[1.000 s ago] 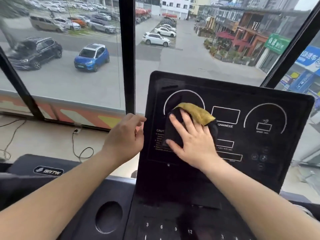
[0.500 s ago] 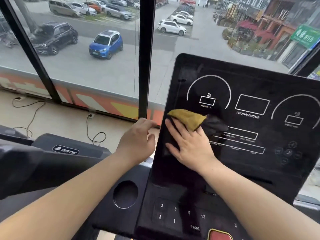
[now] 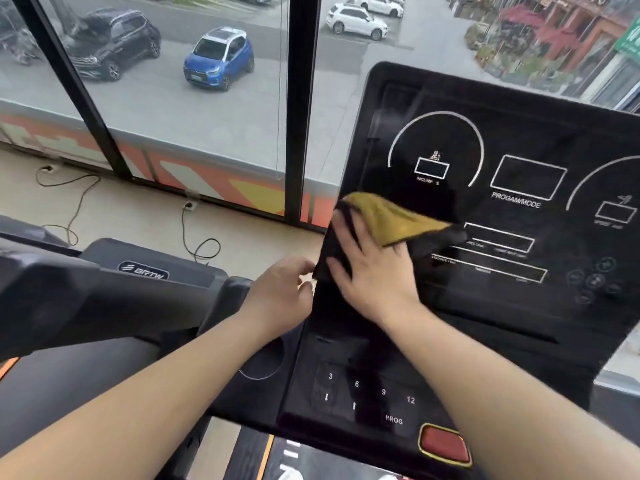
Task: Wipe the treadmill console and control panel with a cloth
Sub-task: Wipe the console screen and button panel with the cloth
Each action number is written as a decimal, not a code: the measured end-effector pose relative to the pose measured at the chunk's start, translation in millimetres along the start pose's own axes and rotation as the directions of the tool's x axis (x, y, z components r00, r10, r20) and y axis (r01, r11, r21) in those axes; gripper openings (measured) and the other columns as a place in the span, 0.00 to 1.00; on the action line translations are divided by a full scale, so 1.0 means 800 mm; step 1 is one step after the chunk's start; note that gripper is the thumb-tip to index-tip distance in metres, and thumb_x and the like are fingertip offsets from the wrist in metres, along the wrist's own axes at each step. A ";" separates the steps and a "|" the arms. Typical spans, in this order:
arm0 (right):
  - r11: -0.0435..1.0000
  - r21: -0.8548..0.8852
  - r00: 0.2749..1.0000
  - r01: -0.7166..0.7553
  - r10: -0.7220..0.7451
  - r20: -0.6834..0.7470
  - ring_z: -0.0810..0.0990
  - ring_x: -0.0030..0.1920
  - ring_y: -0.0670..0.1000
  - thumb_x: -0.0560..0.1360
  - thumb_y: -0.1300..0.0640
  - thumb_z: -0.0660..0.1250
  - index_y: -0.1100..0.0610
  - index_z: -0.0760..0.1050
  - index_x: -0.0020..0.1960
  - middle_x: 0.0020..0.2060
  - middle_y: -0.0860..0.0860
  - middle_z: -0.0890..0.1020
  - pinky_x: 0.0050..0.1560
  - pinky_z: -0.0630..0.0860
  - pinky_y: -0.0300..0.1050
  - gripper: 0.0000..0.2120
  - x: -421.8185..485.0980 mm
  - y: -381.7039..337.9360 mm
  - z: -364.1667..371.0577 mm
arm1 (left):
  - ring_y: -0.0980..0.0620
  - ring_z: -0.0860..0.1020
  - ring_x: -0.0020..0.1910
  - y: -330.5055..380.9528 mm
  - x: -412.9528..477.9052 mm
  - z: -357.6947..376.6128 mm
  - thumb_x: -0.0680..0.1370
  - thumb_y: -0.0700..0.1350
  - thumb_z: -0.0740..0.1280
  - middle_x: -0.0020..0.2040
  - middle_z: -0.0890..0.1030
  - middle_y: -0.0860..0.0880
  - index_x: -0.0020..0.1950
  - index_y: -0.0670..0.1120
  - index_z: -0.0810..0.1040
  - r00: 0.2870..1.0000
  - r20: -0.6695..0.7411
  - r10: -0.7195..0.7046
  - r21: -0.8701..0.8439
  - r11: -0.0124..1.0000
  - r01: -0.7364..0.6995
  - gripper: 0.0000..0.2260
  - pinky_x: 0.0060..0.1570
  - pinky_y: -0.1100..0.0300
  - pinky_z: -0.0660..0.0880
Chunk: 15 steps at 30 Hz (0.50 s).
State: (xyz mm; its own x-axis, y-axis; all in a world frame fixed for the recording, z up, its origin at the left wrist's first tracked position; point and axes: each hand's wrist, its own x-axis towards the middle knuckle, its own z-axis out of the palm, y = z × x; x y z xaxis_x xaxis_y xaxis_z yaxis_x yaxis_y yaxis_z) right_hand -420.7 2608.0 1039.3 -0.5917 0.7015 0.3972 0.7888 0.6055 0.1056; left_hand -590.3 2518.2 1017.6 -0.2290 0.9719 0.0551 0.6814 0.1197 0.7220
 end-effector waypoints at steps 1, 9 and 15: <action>0.999 0.029 0.998 0.037 -0.039 0.045 0.69 0.76 0.59 0.81 0.38 0.59 0.48 0.54 0.84 0.81 0.50 0.63 0.73 0.65 0.59 0.35 -0.028 -0.013 0.017 | 0.55 0.79 0.52 -0.002 -0.001 -0.001 0.78 0.39 0.66 0.59 0.81 0.53 0.62 0.49 0.80 1.000 -0.001 0.006 -0.001 1.000 -0.006 0.14 0.58 0.58 0.75; 0.991 0.011 0.990 0.136 -0.136 -0.024 0.73 0.73 0.56 0.81 0.39 0.58 0.45 0.54 0.83 0.82 0.47 0.60 0.64 0.73 0.53 0.33 0.004 0.036 -0.011 | 0.54 0.79 0.52 -0.008 -0.013 -0.013 0.79 0.38 0.65 0.56 0.81 0.52 0.58 0.46 0.82 0.999 -0.041 -0.032 0.008 0.999 0.032 0.10 0.56 0.58 0.76; 0.991 0.136 1.000 -0.016 0.014 0.014 0.71 0.75 0.58 0.81 0.46 0.59 0.52 0.57 0.83 0.82 0.49 0.61 0.70 0.69 0.57 0.33 -0.030 -0.026 0.015 | 0.54 0.81 0.51 -0.006 -0.026 -0.010 0.78 0.36 0.65 0.54 0.82 0.52 0.55 0.47 0.83 0.996 -0.084 -0.020 -0.034 0.999 0.017 0.10 0.55 0.55 0.78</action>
State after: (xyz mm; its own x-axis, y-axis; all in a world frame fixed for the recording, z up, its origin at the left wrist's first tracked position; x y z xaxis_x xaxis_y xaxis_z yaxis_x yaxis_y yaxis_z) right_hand -425.2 2583.0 1016.9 -0.5826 0.7154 0.3858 0.7683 0.6395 -0.0257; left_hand -594.8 2495.4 1018.5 -0.3000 0.9488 0.0985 0.6534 0.1292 0.7459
